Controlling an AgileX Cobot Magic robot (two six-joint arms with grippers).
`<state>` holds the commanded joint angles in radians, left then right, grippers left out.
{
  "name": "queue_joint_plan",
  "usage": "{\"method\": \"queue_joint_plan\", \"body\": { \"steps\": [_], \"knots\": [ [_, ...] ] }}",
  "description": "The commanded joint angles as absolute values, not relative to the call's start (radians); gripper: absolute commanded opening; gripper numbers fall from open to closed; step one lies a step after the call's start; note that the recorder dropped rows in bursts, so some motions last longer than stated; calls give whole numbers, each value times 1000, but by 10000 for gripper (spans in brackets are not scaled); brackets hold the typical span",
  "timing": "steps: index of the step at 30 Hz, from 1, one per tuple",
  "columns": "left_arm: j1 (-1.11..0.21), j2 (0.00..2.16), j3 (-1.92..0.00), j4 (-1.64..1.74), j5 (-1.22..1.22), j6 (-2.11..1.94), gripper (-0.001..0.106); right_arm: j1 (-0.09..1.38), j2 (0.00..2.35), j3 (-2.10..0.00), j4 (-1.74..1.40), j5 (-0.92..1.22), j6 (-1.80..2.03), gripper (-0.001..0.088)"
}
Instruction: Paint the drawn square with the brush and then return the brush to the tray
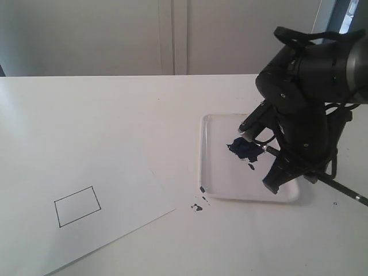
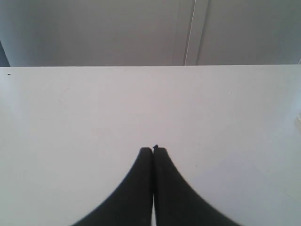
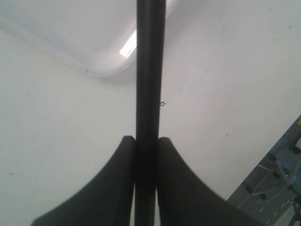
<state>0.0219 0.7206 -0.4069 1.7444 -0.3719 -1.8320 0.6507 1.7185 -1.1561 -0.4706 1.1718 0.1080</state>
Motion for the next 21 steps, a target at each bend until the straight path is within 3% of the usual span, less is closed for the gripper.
{"method": "queue_joint_plan", "body": {
  "steps": [21],
  "knots": [
    [22, 721, -407, 1734, -445, -1834, 0, 651, 1696, -1154, -340, 1142, 58, 0]
  ]
}}
